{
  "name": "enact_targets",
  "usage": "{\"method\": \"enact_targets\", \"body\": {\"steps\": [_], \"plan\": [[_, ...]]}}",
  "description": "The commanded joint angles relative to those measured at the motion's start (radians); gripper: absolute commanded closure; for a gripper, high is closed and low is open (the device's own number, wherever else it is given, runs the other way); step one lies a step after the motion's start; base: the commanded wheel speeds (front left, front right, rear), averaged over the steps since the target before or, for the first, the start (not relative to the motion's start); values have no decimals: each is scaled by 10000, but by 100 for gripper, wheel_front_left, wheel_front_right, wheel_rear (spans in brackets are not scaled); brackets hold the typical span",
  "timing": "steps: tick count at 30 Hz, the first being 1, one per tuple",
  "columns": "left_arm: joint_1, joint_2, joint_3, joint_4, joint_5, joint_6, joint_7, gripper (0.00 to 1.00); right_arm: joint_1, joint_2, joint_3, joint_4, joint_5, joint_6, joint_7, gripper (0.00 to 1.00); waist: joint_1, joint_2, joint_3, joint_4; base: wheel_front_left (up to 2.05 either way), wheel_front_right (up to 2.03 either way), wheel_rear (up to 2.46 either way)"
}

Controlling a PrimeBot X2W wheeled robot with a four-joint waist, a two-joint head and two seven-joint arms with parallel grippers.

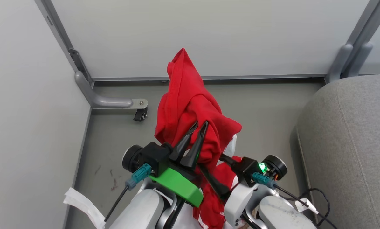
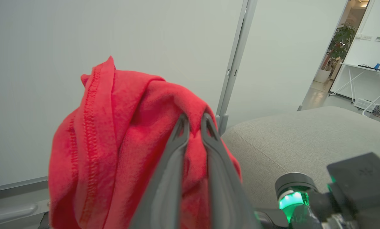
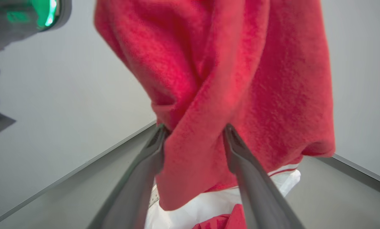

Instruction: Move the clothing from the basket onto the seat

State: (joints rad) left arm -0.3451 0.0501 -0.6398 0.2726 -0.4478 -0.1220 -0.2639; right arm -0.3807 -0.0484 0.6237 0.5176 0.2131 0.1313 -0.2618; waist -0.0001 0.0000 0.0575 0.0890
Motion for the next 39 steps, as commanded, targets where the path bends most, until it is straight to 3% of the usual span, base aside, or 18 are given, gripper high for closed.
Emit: {"method": "enact_targets", "body": {"steps": [1,9,10,11,12,13,20,39], "plan": [[-184,17,-46,-29,-126,70,-9,100,-140,-45,-23,46,110,-10,-48,100,1,0,44,184,0,0,0],[-201,15,-42,103,-28,175,-9,100,-9,-46,-284,-54,325,-10,-48,100,1,0,116,137,0,0,0],[-178,15,4,116,-4,203,-9,94,19,-46,-335,-115,310,-10,-48,100,1,0,124,92,0,0,0],[-144,16,61,140,32,229,-8,26,80,-45,-367,-165,265,-10,-48,100,1,0,131,19,0,0,0],[-114,16,48,189,35,206,-8,5,144,-43,-412,-224,249,-10,-48,100,1,0,127,-53,0,0,0],[-70,12,62,232,-17,168,-6,0,215,-45,-485,-315,207,-10,-48,100,1,0,122,-136,0,0,0],[169,19,558,558,524,86,-3,0,664,-43,-904,-876,15,-10,-49,100,1,0,150,-1056,0,0,0],[1345,61,2102,473,1821,-90,-3,0,1761,-39,-1657,-2037,-196,-10,-50,100,1,0,334,-5062,0,0,0]]}}
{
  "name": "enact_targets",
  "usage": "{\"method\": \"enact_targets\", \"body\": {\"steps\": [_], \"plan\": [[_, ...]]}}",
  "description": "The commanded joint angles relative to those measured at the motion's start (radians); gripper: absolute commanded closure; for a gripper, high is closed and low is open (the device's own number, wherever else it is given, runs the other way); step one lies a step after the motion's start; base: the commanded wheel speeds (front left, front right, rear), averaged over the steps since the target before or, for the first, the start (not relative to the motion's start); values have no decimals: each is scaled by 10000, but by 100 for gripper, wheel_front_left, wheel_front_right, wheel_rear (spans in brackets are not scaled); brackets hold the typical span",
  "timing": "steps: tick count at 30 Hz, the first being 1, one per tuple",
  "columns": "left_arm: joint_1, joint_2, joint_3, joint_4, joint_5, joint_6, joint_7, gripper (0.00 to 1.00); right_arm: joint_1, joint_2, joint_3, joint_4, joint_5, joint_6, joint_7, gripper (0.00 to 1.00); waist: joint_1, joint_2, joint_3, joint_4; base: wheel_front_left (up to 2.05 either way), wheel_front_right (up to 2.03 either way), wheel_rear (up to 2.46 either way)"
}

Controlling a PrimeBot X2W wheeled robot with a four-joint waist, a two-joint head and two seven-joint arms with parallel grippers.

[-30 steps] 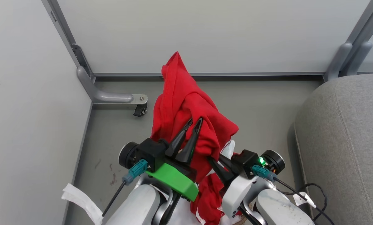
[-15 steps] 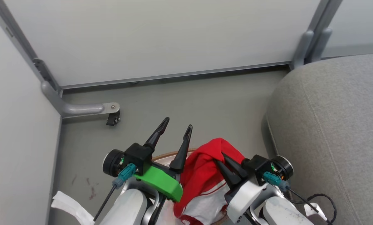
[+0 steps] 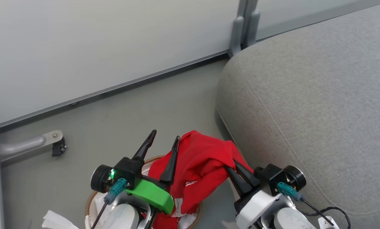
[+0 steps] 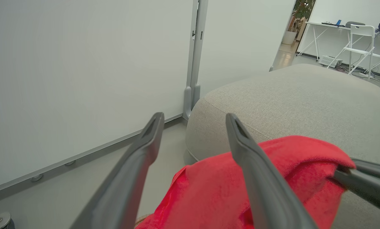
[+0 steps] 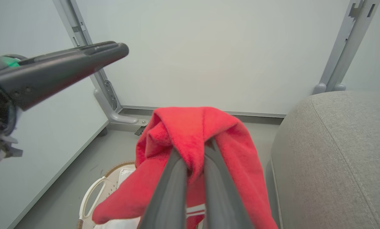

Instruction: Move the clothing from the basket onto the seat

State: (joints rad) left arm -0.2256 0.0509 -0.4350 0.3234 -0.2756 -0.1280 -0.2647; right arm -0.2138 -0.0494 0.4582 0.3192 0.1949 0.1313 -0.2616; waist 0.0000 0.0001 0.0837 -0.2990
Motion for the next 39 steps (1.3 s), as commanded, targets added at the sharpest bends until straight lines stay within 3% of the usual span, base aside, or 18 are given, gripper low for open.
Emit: {"method": "enact_targets", "body": {"steps": [1,6,12,18,24,31,39], "plan": [[190,54,79,-60,119,-32,5,0,109,-27,-41,-101,1,-10,-50,100,0,-1,82,-1386,0,0,0],[317,89,7,-104,95,-33,5,0,243,-21,-267,-291,9,-10,-50,100,0,-1,129,-2055,0,0,0],[97,169,-356,-48,-27,-35,5,0,325,-18,-729,-711,-210,-10,-50,100,0,-1,454,-2265,0,0,0],[-184,444,-726,-83,-51,-36,5,0,-707,-94,-1416,-1153,-1059,-10,-52,100,0,-1,991,-2356,0,0,0],[-376,701,-827,-393,9,-37,5,0,-2766,-1273,-1676,-1324,-1504,-12,-50,100,0,-1,1706,-2310,0,0,0],[-878,1158,-1176,-655,-106,-37,5,0,-5246,-2739,-2692,-980,-1904,-12,-50,100,0,-1,2778,-1680,0,0,0],[-1511,1588,-1611,-770,-308,-37,5,0,-6569,-3155,-4466,908,-2242,-13,-38,100,0,-1,3791,-1065,0,0,0]]}}
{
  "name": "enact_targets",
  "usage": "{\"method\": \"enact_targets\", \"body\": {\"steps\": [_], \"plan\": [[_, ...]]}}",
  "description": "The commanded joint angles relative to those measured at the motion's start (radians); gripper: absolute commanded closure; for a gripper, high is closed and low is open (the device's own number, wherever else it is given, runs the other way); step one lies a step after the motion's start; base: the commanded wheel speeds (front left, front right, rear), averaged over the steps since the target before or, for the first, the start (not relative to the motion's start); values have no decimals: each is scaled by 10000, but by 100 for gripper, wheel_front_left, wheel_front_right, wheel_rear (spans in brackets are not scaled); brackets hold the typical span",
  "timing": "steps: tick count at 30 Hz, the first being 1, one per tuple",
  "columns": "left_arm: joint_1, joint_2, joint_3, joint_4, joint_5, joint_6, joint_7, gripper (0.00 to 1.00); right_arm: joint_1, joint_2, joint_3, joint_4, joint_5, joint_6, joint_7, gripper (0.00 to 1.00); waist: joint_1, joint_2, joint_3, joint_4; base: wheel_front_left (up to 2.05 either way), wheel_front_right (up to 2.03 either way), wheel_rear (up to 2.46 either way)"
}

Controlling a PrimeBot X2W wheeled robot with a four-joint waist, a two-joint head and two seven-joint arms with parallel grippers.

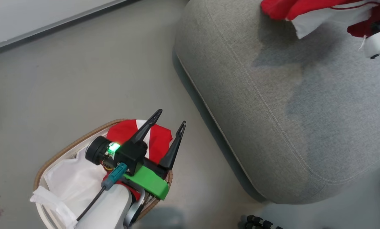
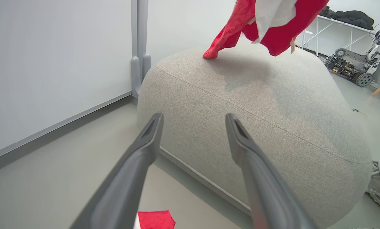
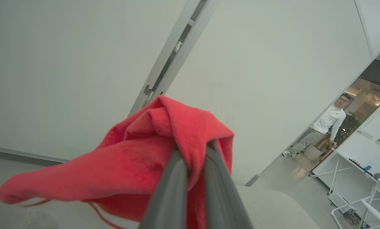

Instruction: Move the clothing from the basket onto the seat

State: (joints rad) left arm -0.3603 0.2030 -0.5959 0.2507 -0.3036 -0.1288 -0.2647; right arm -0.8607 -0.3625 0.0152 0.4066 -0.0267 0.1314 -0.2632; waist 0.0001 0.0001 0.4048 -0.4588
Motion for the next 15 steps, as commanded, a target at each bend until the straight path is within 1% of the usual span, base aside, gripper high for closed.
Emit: {"method": "enact_targets", "body": {"steps": [1,4,7,10,13,14,15], "plan": [[-245,111,-83,-62,-46,-30,5,0,-141,-58,-275,337,-123,-14,-26,100,-1,-1,701,628,0,0,0],[-444,256,-251,-57,-106,-30,5,0,-110,81,-1066,1029,-294,-15,-24,100,-1,-1,989,826,0,0,0],[-607,349,-367,-35,-158,-30,5,0,294,423,-2066,1469,-629,-15,-24,100,-1,-1,1227,968,0,0,0],[-707,422,-449,-24,-213,-29,5,0,646,628,-2969,1848,-941,-15,-24,100,-1,-1,1354,1056,0,0,0],[-697,472,-481,32,-257,-30,5,0,1184,1052,-3793,2111,-1170,-14,-24,100,-1,-1,1368,1074,0,0,0],[-686,469,-473,44,-272,-29,5,0,1322,1148,-3954,2155,-1223,-14,-24,98,-1,-1,1359,1066,0,0,0],[-655,460,-446,68,-297,-30,5,0,1485,1243,-4183,2180,-1281,-14,-24,80,-1,-1,1324,1042,0,0,0]]}}
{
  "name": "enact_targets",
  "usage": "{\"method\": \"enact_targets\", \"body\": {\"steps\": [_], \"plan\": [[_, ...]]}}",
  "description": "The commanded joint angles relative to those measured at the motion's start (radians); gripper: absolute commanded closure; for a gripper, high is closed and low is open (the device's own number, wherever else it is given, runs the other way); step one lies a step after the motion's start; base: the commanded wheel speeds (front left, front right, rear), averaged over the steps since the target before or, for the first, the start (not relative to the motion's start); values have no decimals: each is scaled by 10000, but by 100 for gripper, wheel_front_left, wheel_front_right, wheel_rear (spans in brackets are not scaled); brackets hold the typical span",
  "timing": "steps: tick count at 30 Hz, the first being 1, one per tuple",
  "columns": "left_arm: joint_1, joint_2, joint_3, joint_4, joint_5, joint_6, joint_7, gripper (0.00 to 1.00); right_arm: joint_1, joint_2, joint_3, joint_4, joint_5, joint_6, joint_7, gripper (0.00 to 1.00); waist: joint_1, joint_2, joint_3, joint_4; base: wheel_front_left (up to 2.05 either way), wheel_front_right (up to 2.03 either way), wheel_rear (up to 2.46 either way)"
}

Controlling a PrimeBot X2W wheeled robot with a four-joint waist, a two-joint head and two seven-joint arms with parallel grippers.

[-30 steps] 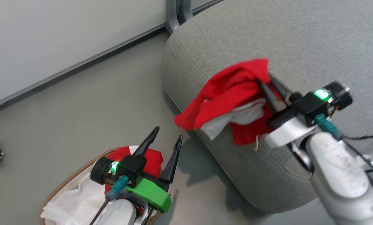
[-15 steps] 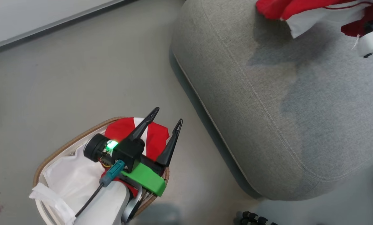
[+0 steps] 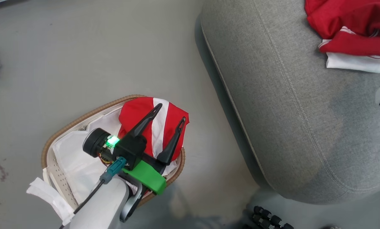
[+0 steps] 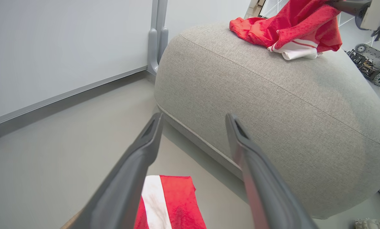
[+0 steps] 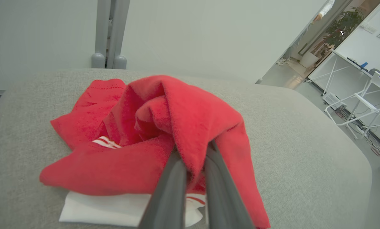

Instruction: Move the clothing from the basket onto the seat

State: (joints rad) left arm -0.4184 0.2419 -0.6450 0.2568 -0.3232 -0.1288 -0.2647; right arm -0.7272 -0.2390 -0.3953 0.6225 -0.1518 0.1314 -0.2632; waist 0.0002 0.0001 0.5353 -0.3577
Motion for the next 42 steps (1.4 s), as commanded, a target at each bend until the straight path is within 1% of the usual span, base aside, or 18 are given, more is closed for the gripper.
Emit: {"method": "enact_targets", "body": {"steps": [1,2,3,6,13,17,23,26,29,36,41,42], "plan": [[-30,60,66,27,-110,-30,5,0,281,99,-267,25,-74,-15,-24,64,-2,-1,-24,4,0,0,0],[17,43,66,66,-120,-30,5,0,452,217,-471,3,-87,-15,-24,27,-2,-1,-78,-24,0,0,0],[45,24,63,111,-128,-29,5,0,586,345,-626,-29,-74,-15,-24,0,-2,-1,-126,-43,0,0,0],[117,-44,123,234,-139,-30,5,0,1148,627,-851,-220,44,-14,-24,0,-2,-1,-365,-125,0,0,0],[336,-325,317,499,-128,-29,5,0,2575,777,-777,-756,373,-15,-24,0,-2,-1,-1114,-208,0,0,0],[592,-548,518,633,-98,-29,5,0,3327,836,-588,-1004,482,-14,-24,0,-2,-1,-1585,-159,0,0,0],[1058,-873,1054,800,45,-29,5,0,4026,959,-87,-1656,639,-14,-24,0,-2,-1,-2171,145,0,0,0],[1297,-1001,1421,854,130,-29,5,0,4226,1111,372,-2085,742,-14,-24,0,-2,-1,-2432,381,0,0,0],[1489,-1158,1752,874,204,-29,5,0,4294,1102,898,-2326,979,-14,-24,0,-2,-1,-2654,661,0,0,0],[1794,-1418,2708,993,541,-29,5,0,4245,1345,2178,-2911,1449,-14,-24,0,-2,-1,-3090,1605,0,0,0],[1996,-1590,3878,1099,783,17,5,0,4039,1576,2973,-2965,1638,-14,-24,0,-2,-1,-3321,2285,0,0,0],[2111,-1651,4306,1146,923,48,5,0,3991,1666,3223,-2951,1713,-14,-24,0,-2,-1,-3427,2506,0,0,0]]}}
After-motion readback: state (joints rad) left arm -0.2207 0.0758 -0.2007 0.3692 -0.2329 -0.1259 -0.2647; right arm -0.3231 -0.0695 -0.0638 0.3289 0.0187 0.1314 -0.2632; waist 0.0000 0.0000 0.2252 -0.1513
